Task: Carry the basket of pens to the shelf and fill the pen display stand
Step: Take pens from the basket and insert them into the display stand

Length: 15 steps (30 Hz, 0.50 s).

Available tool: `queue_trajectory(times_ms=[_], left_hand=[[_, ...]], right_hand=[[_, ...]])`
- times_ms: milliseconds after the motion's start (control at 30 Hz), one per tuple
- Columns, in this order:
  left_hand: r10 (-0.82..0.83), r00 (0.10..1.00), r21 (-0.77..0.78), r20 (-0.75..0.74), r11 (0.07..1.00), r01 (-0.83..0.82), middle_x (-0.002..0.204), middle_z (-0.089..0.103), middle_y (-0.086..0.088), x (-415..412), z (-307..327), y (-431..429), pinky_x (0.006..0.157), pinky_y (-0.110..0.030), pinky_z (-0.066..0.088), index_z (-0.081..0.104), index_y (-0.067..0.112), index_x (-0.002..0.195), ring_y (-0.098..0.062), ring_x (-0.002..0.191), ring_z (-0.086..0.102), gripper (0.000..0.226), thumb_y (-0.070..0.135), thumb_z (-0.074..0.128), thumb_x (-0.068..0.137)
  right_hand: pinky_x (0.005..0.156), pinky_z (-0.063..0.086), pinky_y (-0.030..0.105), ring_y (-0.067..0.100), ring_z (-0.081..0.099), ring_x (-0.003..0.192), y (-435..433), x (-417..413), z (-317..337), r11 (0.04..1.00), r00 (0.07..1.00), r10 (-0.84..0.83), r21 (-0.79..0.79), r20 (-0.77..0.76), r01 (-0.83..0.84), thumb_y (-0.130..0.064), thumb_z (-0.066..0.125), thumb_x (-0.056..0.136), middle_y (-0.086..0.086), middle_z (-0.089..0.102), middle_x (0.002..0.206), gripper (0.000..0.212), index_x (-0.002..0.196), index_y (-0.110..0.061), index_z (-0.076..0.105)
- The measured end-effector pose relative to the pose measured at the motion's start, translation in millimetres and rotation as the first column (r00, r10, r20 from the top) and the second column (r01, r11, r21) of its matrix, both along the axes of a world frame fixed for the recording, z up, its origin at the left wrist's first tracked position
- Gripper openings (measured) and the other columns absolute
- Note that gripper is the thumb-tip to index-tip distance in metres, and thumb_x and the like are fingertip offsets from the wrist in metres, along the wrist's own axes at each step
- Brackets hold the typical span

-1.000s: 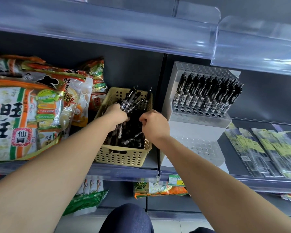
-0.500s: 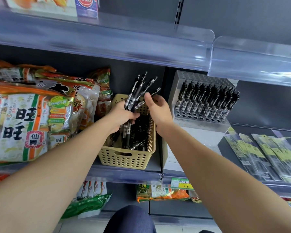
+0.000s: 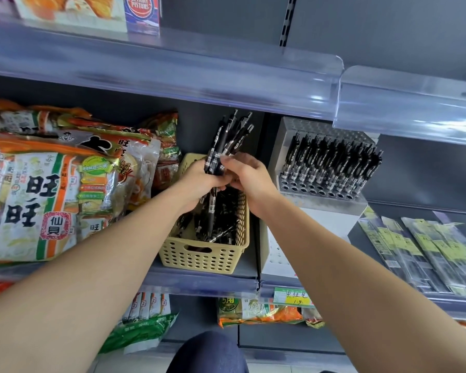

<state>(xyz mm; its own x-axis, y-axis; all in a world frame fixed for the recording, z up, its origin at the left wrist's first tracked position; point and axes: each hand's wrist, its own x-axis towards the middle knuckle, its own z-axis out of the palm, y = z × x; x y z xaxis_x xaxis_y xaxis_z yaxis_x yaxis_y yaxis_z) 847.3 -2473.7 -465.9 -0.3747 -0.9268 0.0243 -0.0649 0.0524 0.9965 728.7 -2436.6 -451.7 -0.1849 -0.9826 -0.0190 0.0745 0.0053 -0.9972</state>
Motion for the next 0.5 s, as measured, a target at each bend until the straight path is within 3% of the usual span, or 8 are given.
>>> queue_trajectory(times_ms=[100,167,233,333,400,500], left_hand=[[0.094,0.994,0.124,-0.063,0.989,-0.086,0.096,0.066,-0.01,-1,0,-3,0.089,-0.038,0.048,0.061,0.01,0.103,-0.024,0.095,0.06,0.031,0.01,0.077,0.077],[0.095,0.99,0.162,-0.108,0.984,-0.077,0.079,0.063,-0.01,-2,2,-1,0.078,-0.037,0.049,0.058,0.013,0.091,-0.022,0.08,0.06,0.018,0.01,0.073,0.082],[0.101,0.981,0.18,-0.164,0.981,-0.071,0.072,0.06,-0.008,-3,3,1,0.071,-0.034,0.049,0.057,0.014,0.086,-0.02,0.072,0.058,0.015,0.006,0.069,0.085],[0.147,0.969,0.181,-0.2,0.977,-0.111,0.085,0.066,-0.008,-2,2,0,0.084,-0.036,0.053,0.06,0.013,0.086,-0.021,0.086,0.064,0.014,0.003,0.069,0.084],[0.199,0.963,0.183,-0.184,0.969,-0.165,0.098,0.068,-0.009,-1,-1,-3,0.095,-0.04,0.051,0.063,0.012,0.092,-0.022,0.099,0.065,0.014,0.007,0.072,0.083],[0.287,0.94,0.201,-0.185,0.947,-0.25,0.1,0.068,-0.003,-3,-1,-4,0.095,-0.038,0.049,0.061,0.015,0.094,-0.018,0.099,0.063,0.018,0.011,0.074,0.082]], right_hand=[[0.094,0.047,0.035,0.02,0.063,0.098,7,-2,-16,0.98,0.986,0.153,0.14,-0.062,-0.143,-0.01,0.058,0.079,0.005,0.066,0.095,0.029,0.108,-0.012,0.06],[0.092,0.049,0.034,0.024,0.063,0.105,10,1,-24,0.968,0.961,0.194,0.198,-0.196,-0.155,-0.001,0.057,0.082,0.009,0.068,0.103,0.027,0.105,-0.014,0.063],[0.086,0.051,0.033,0.022,0.066,0.099,13,3,-25,0.968,0.941,0.189,0.213,-0.279,-0.131,-0.003,0.063,0.084,0.012,0.07,0.107,0.018,0.093,-0.018,0.064],[0.078,0.053,0.033,0.018,0.064,0.078,13,-1,-22,0.975,0.948,0.158,0.197,-0.278,-0.104,-0.004,0.065,0.085,0.017,0.071,0.095,0.017,0.079,-0.02,0.062],[0.073,0.053,0.033,0.017,0.058,0.069,10,-2,-22,0.978,0.953,0.124,0.198,-0.277,-0.069,-0.002,0.063,0.087,0.015,0.067,0.085,0.007,0.084,-0.008,0.064],[0.073,0.056,0.042,0.021,0.06,0.067,4,6,-28,0.981,0.9,0.017,0.181,-0.435,0.069,-0.007,0.061,0.083,0.012,0.067,0.079,0.006,0.088,-0.004,0.064]])
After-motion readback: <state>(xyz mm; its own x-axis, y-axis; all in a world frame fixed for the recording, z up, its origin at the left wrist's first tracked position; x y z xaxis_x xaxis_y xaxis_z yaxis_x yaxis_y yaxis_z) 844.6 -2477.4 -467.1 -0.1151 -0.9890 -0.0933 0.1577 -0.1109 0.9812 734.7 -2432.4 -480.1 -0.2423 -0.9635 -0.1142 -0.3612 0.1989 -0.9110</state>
